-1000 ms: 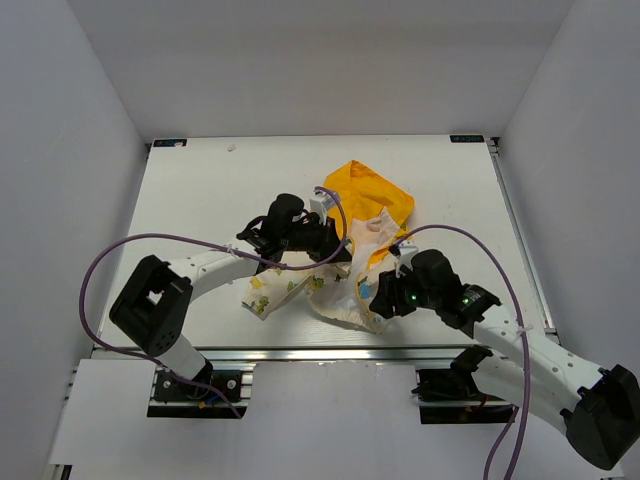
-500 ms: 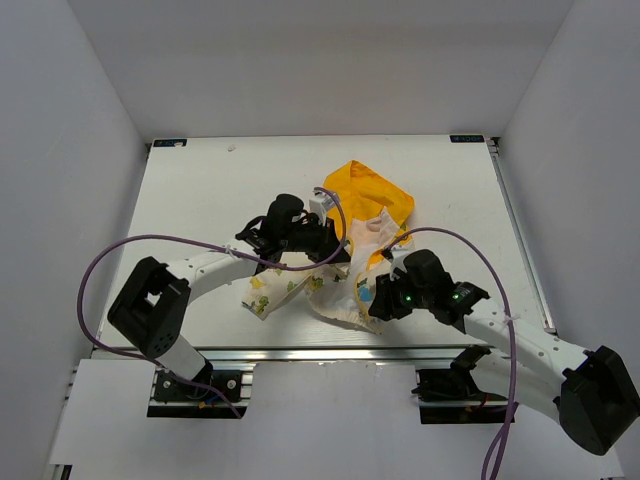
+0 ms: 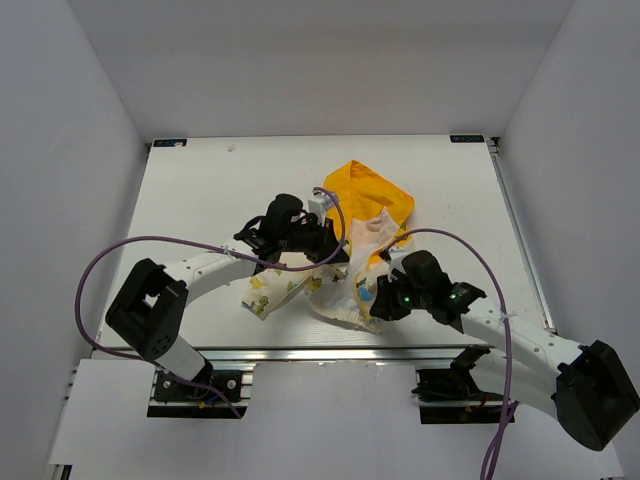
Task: Zip up the jacket
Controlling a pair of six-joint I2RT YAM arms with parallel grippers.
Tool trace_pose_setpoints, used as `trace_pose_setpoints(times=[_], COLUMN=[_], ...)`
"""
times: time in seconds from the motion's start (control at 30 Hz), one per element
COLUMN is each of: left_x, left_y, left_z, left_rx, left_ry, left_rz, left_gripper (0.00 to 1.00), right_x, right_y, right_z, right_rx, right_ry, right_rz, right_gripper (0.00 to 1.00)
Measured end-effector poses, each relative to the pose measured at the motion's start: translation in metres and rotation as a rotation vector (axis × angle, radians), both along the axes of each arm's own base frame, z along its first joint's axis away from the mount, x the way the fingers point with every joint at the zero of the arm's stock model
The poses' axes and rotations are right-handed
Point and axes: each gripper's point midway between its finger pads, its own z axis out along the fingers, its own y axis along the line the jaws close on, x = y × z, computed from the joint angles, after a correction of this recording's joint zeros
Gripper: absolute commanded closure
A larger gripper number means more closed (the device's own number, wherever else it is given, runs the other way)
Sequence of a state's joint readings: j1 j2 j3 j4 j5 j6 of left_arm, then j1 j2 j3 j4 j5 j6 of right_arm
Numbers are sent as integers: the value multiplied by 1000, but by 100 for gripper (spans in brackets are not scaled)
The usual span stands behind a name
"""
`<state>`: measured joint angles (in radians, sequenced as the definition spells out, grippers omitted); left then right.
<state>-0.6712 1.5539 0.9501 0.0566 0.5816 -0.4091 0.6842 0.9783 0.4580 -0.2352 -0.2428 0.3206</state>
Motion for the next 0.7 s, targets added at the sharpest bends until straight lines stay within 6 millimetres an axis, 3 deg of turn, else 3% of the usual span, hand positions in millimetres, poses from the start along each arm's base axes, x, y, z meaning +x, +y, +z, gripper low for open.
trace_pose_setpoints(times=[0.03, 0.1, 0.23, 0.33, 0.47, 0.7], left_x=[0, 0, -1, -1, 1, 17], left_y=[0, 0, 3, 6, 10, 13], left_z=[0, -1, 1, 7, 24, 55], left_rx=[2, 4, 10, 12, 0, -13], left_ry=[0, -1, 1, -13, -54, -125], left_rz=[1, 2, 7, 22, 54, 123], left_gripper=[100, 100, 100, 100, 100, 100], right_x=[0, 1, 5, 14, 36, 66], right_y=[0, 2, 10, 25, 45, 62], right_z=[-1, -2, -1, 13, 50, 138], right_rx=[-1, 0, 41, 124, 265, 514], right_ry=[0, -1, -14, -61, -185, -483], right_rz=[3, 7, 15, 23, 12, -22], right_gripper=[91, 100, 100, 100, 100, 100])
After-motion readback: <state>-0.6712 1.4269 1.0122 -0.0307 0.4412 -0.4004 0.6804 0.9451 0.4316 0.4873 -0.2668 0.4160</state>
